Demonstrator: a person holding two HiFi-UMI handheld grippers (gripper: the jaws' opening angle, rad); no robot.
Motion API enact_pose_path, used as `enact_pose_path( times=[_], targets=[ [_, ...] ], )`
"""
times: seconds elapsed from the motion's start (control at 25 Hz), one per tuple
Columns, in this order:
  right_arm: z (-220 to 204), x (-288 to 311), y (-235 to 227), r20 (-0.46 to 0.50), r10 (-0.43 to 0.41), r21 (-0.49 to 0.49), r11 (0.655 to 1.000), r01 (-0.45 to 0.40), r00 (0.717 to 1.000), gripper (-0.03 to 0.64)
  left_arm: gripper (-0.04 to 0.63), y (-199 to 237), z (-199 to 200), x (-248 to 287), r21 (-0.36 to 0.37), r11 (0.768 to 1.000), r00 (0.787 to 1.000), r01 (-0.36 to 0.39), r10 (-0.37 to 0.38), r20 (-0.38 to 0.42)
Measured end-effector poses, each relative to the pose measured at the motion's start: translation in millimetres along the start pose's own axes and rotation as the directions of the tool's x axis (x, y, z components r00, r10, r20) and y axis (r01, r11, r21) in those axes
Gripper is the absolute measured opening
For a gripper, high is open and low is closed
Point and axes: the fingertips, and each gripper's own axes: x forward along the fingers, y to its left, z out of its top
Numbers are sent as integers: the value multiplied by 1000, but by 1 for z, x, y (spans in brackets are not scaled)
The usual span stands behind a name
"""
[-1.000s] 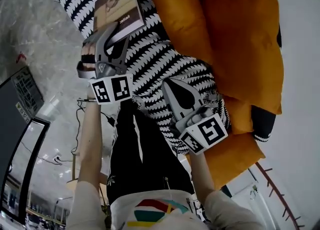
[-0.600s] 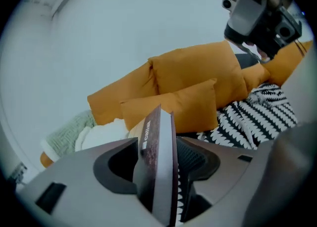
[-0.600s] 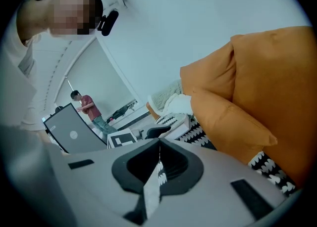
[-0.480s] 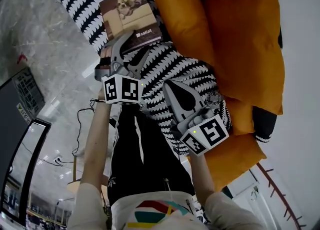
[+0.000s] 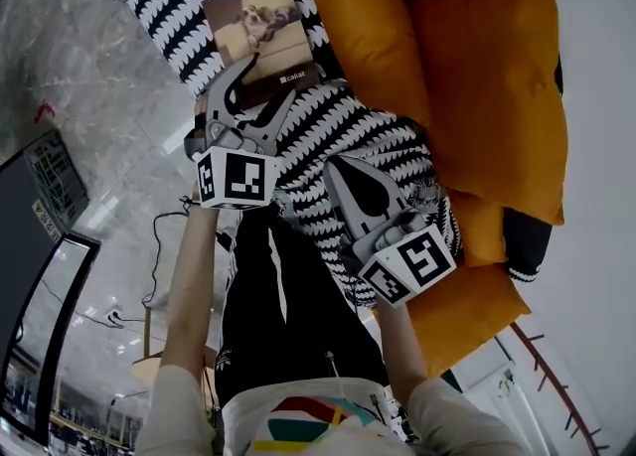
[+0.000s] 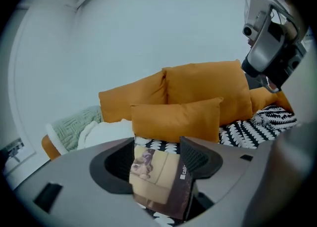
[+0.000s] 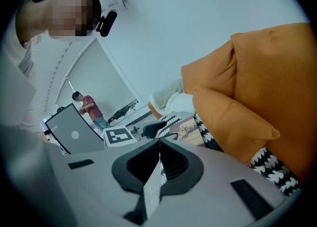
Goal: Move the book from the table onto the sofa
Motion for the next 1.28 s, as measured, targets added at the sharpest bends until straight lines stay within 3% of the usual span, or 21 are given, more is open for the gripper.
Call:
enact_pose_path(
  times=[0.32, 0.44, 0.56, 0.64, 0.84, 0.96, 1.04, 1.12, 1.28],
  targets=[
    [-5, 2, 0, 18, 20, 1, 1000, -20, 1000, 14, 267, -5, 3, -14, -50, 999, 1000, -2, 2, -5],
    [6, -1, 6, 43, 28, -1, 1000, -28, 999, 14, 193, -7, 14, -30, -115, 992, 999, -42, 43, 8],
    [24, -7, 12, 80, 25, -27, 999, -23, 996, 14, 8, -1, 31, -50, -123, 985, 991, -124, 128, 25],
    [42, -17, 17, 117, 16, -42, 999, -11, 993, 14, 8, 3, 57, -66, -134, 981, 988, -142, 150, 47],
    [98, -57, 42, 223, -16, -84, 996, 35, 975, 14, 8, 21, 148, -122, -247, 954, 968, -168, 207, 140],
    [123, -100, 68, 256, -37, -84, 995, 60, 966, 14, 8, 16, 208, -161, -316, 937, 962, -151, 213, 171],
    [136, -133, 89, 277, -41, -90, 994, 68, 960, 14, 8, 10, 249, -183, -314, 940, 956, -135, 207, 209],
    [156, -162, 110, 323, -40, -129, 988, 85, 946, 14, 8, 8, 296, -203, -302, 949, 946, -88, 175, 274],
    [183, -212, 140, 377, -12, -225, 969, 105, 926, 14, 8, -20, 361, -237, -309, 946, 909, 96, 43, 415]
  ],
)
